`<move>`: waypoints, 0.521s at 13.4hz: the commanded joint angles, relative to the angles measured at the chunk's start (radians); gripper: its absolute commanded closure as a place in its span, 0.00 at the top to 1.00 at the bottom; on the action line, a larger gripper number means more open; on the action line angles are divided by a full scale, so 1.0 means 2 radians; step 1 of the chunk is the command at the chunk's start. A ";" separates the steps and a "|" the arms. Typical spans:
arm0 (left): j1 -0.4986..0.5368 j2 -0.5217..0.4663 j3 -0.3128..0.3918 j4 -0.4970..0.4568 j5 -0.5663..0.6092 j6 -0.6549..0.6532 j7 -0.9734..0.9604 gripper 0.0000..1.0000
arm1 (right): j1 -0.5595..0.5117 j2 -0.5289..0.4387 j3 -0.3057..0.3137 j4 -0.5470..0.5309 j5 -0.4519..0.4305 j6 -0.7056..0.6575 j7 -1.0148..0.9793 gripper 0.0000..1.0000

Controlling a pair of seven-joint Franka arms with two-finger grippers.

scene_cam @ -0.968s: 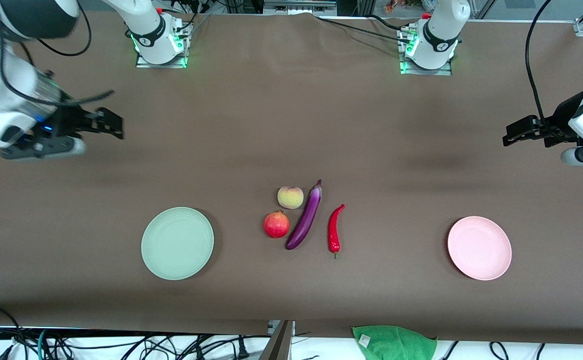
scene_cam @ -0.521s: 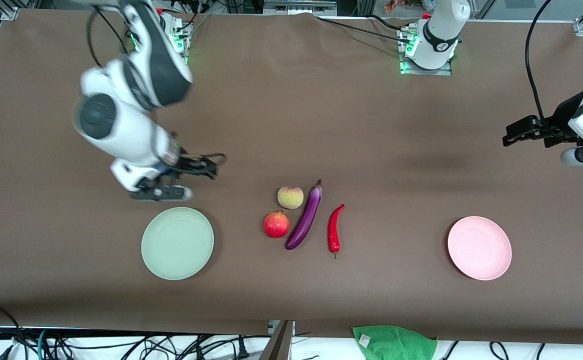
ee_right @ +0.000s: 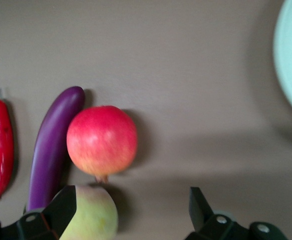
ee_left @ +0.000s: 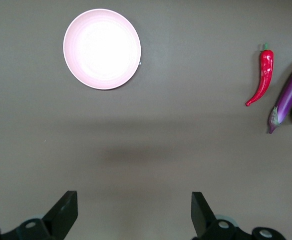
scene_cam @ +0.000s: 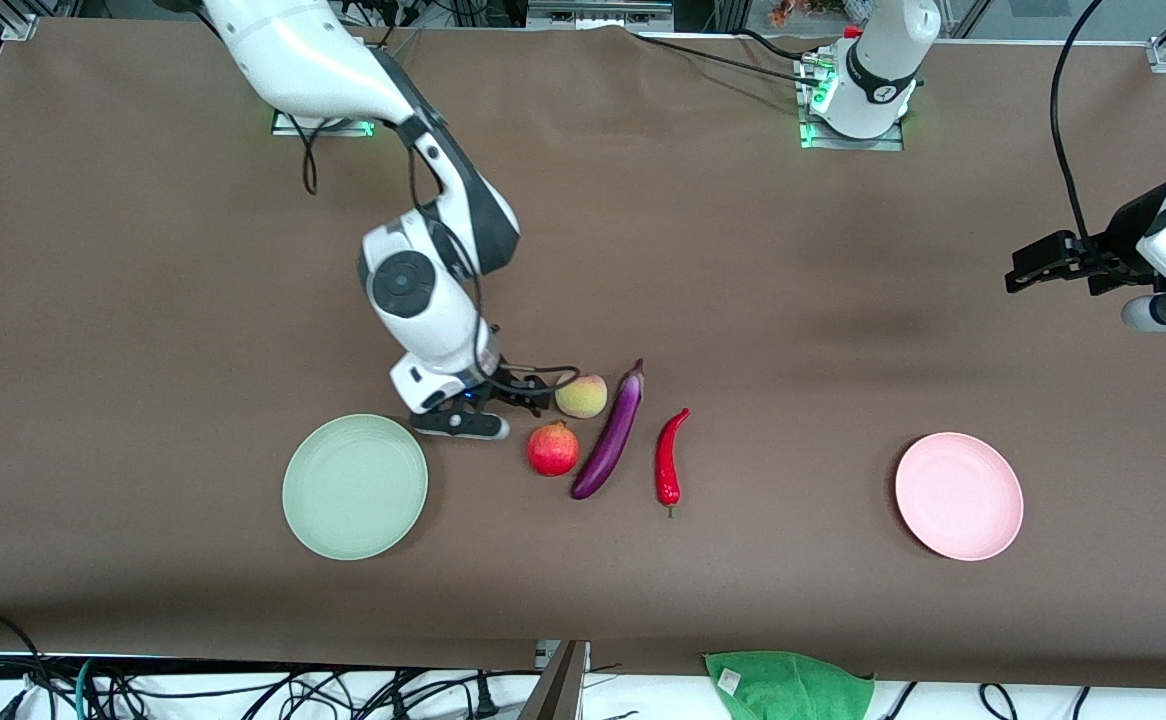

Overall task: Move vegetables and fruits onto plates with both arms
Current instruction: 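Reach the right gripper down and grasp the red apple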

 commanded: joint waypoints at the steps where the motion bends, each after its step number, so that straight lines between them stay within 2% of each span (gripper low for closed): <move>1: -0.005 0.004 0.003 0.010 0.011 -0.001 0.005 1.00 | 0.007 0.073 -0.004 0.080 0.006 0.026 0.027 1.00; 4: -0.005 0.004 0.003 0.010 0.011 -0.001 0.004 1.00 | 0.007 0.095 -0.005 0.106 0.005 0.035 0.034 1.00; 7: -0.005 0.005 0.003 0.009 0.010 0.000 0.000 1.00 | 0.007 0.117 -0.004 0.116 0.005 0.088 0.034 1.00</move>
